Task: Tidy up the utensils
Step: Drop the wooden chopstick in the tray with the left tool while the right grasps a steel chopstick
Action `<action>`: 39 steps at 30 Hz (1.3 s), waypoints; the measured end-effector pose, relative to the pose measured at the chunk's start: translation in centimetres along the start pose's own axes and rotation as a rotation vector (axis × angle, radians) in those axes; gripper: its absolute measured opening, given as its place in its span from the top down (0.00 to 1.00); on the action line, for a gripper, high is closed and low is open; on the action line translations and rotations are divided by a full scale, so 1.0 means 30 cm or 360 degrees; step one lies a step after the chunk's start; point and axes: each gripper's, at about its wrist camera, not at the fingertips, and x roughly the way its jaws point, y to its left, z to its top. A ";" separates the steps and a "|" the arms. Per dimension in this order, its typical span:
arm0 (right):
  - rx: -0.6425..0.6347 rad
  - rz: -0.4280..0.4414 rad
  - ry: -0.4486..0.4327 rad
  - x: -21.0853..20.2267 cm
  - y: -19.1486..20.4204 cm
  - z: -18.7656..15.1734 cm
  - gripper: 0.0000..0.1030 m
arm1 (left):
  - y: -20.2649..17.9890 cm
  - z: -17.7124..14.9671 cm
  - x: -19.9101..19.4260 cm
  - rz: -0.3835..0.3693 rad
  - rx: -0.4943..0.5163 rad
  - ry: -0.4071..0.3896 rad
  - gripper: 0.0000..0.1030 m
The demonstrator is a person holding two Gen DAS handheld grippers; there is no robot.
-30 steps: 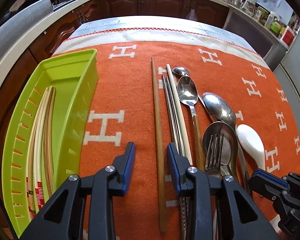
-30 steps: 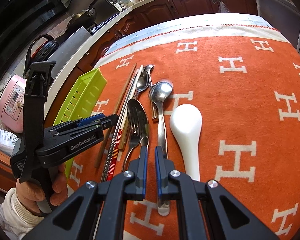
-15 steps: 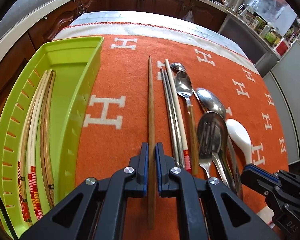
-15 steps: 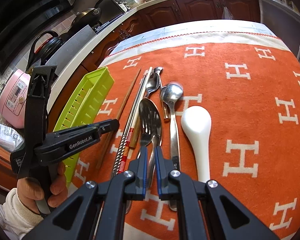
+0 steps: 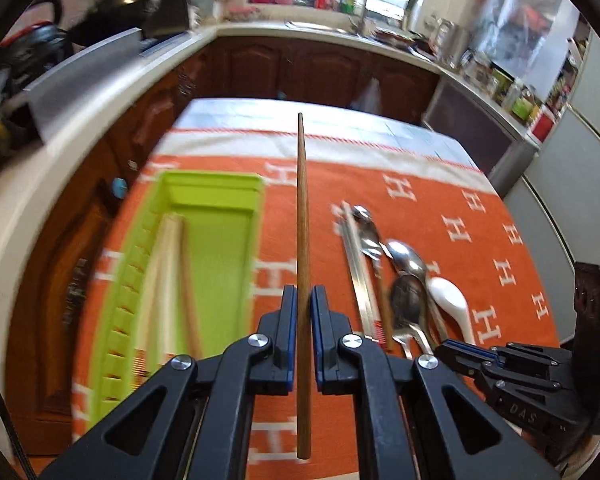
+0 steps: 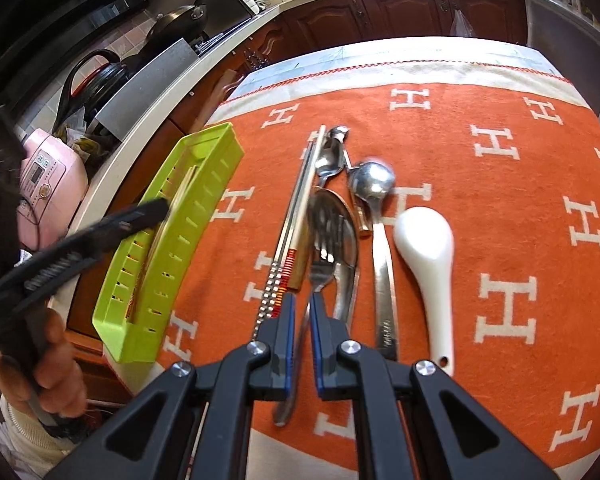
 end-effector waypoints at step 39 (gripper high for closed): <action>-0.0091 -0.0317 0.0062 0.196 0.147 0.062 0.96 | 0.159 -0.072 0.021 -0.0115 -0.0042 0.0057 0.93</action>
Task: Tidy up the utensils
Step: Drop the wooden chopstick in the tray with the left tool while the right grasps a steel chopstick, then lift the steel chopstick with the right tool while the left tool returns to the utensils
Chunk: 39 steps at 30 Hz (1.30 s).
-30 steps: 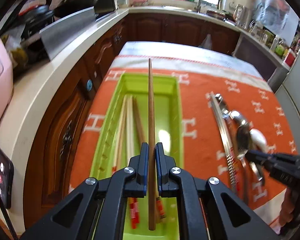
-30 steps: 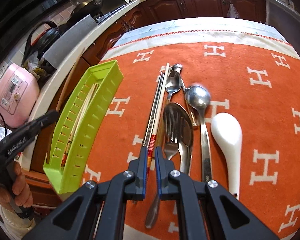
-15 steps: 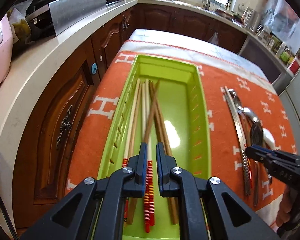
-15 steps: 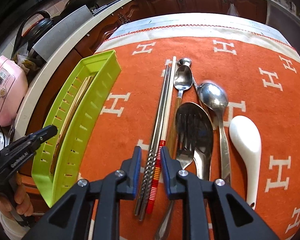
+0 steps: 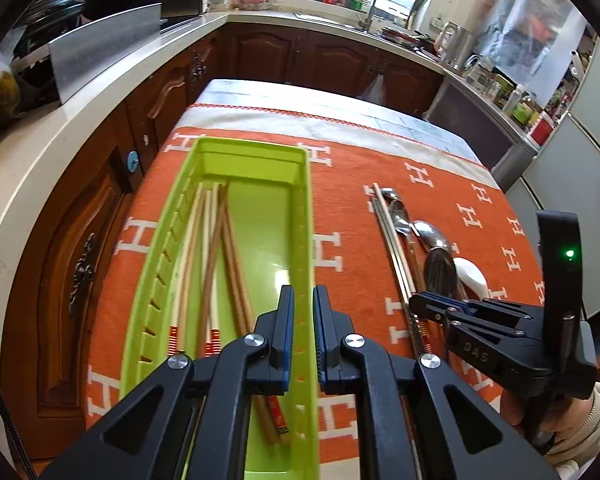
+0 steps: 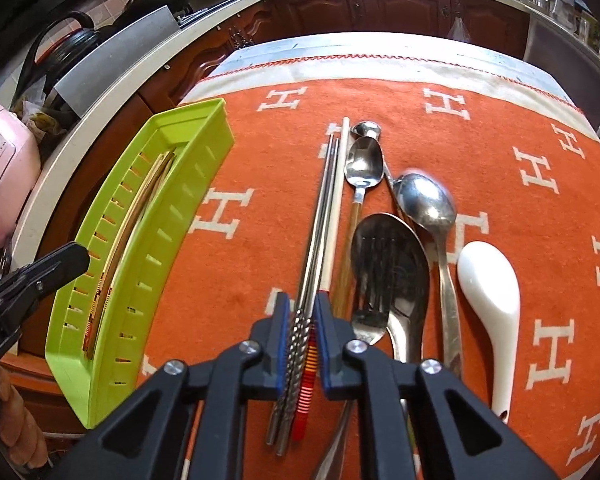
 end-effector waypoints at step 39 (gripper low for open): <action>-0.0037 -0.0022 0.0074 0.064 0.060 0.044 0.92 | -0.060 -0.024 0.037 -0.0110 0.0016 0.0078 0.89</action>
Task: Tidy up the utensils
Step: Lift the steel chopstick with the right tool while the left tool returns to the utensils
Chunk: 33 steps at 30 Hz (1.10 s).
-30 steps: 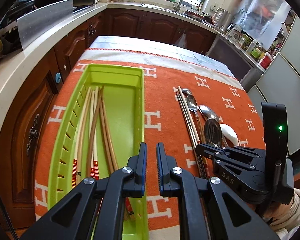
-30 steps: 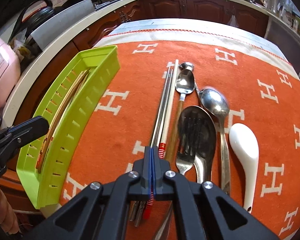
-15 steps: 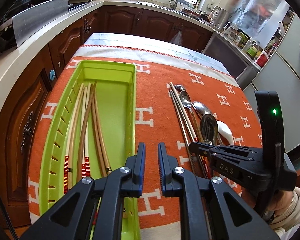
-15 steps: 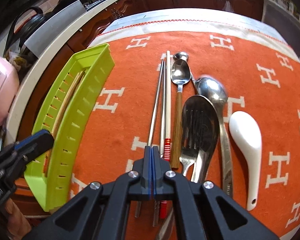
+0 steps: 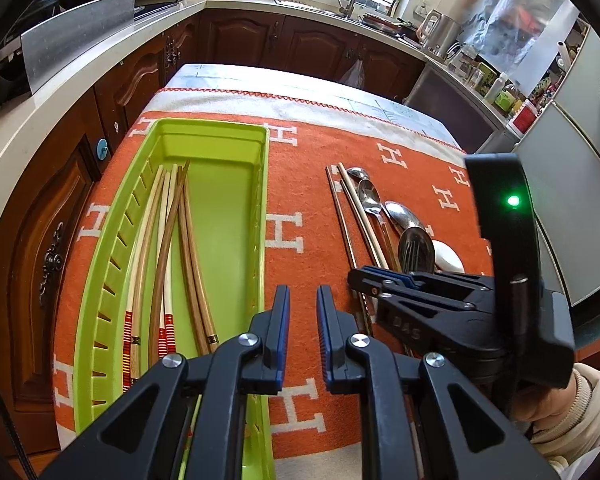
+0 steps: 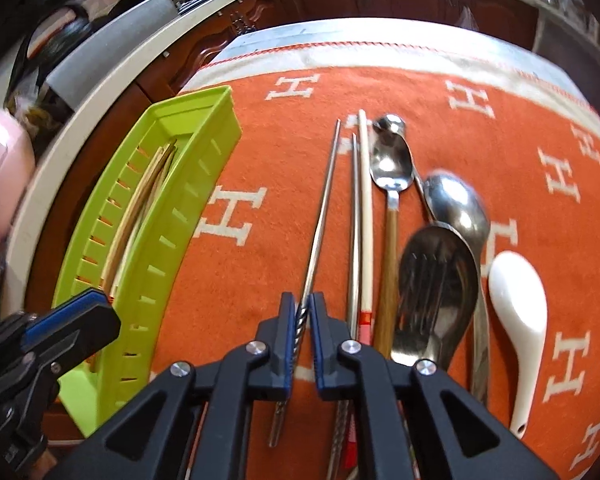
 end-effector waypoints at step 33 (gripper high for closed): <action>0.0146 0.0162 -0.0317 -0.260 -0.130 -0.001 0.95 | -0.069 0.026 0.036 -0.0059 -0.0047 0.0101 0.85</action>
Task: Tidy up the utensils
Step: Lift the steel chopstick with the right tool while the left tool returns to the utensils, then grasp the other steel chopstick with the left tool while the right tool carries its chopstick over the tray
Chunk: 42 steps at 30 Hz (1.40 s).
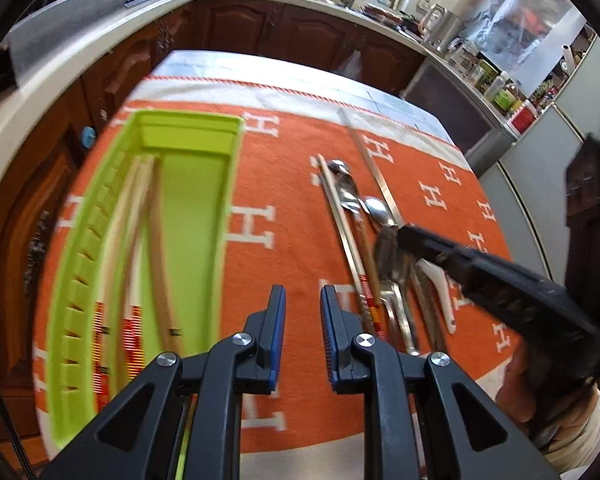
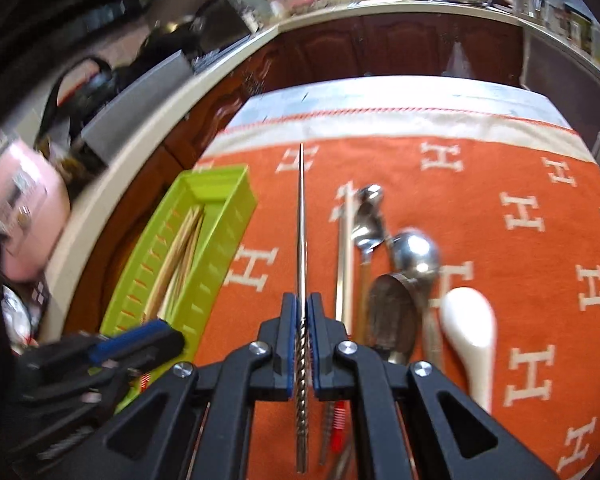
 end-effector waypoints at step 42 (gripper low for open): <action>0.0159 0.0091 -0.0100 -0.115 -0.212 -0.081 0.95 | -0.209 -0.068 0.176 0.0390 0.0229 -0.0036 0.97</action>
